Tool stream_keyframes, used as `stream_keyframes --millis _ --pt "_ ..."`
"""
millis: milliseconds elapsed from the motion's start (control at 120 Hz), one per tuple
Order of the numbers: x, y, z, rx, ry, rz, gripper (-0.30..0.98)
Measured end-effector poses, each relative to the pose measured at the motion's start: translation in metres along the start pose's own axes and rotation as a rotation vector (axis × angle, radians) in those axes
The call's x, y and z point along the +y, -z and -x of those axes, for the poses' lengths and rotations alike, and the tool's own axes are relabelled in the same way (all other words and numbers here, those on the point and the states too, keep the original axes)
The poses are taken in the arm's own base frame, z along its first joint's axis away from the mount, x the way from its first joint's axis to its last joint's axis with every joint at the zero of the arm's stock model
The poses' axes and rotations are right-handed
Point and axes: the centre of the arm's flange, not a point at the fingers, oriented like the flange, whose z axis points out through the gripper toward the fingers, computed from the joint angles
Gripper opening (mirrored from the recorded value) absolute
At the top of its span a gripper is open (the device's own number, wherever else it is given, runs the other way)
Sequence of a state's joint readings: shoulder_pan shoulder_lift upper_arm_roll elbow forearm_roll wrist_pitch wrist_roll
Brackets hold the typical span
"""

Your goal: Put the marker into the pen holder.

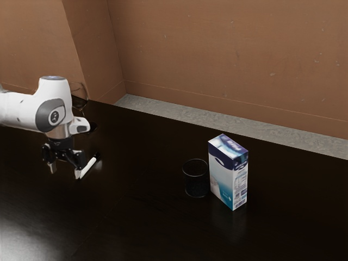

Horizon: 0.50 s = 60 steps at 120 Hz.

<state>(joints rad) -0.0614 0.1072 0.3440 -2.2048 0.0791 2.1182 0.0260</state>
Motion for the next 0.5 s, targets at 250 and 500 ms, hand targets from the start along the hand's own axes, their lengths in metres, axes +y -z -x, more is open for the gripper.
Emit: stream_keyframes --millis 250,500 --pt "0.020 -0.027 -0.026 0.076 -0.042 0.018 0.69" --pt "-0.005 -0.048 -0.051 0.124 -0.053 0.004 0.68"
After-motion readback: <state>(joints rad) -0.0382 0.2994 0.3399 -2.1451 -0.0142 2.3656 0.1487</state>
